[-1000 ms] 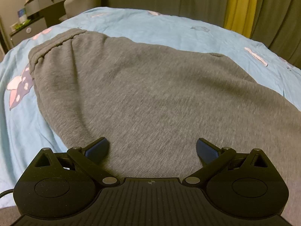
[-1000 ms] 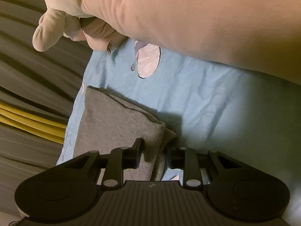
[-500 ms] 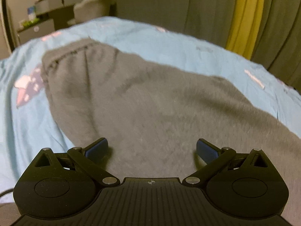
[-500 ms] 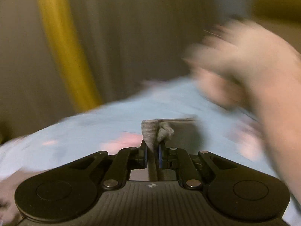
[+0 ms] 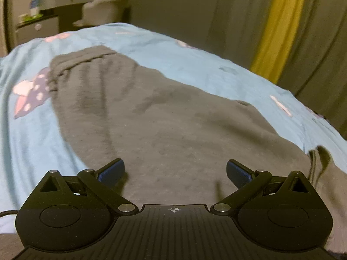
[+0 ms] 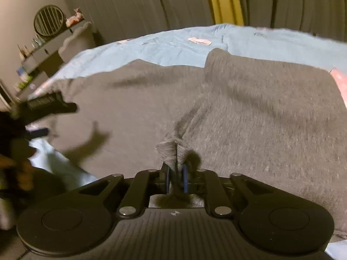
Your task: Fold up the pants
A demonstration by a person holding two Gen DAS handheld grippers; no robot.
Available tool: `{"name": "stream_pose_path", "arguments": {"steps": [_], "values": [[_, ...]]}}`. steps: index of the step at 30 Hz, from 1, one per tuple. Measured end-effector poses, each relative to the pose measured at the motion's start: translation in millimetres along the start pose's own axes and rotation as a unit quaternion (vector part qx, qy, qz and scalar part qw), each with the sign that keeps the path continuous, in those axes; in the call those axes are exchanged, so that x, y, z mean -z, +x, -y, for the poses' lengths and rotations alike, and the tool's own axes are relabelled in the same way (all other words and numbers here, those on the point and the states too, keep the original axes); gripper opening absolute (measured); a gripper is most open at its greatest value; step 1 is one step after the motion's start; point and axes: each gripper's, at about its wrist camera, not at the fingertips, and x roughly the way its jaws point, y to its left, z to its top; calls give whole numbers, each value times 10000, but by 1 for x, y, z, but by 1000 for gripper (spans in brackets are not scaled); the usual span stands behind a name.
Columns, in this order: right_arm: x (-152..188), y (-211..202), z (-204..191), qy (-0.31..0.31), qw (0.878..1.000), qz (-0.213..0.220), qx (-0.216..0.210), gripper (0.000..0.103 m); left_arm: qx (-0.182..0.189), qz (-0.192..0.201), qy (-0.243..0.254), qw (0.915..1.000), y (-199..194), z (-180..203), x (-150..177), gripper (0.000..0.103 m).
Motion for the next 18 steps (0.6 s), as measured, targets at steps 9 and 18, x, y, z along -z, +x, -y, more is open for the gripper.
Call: {"name": "stream_pose_path", "arguments": {"steps": [9,18], "values": [[22,-81,88,2252,9645,1303,444,90,1313,-314,982,9860,-10,37,12,103],[42,-86,128,3187,9369,1333,543,94,2601,-1811,1221,9406,12,106,24,103]]}}
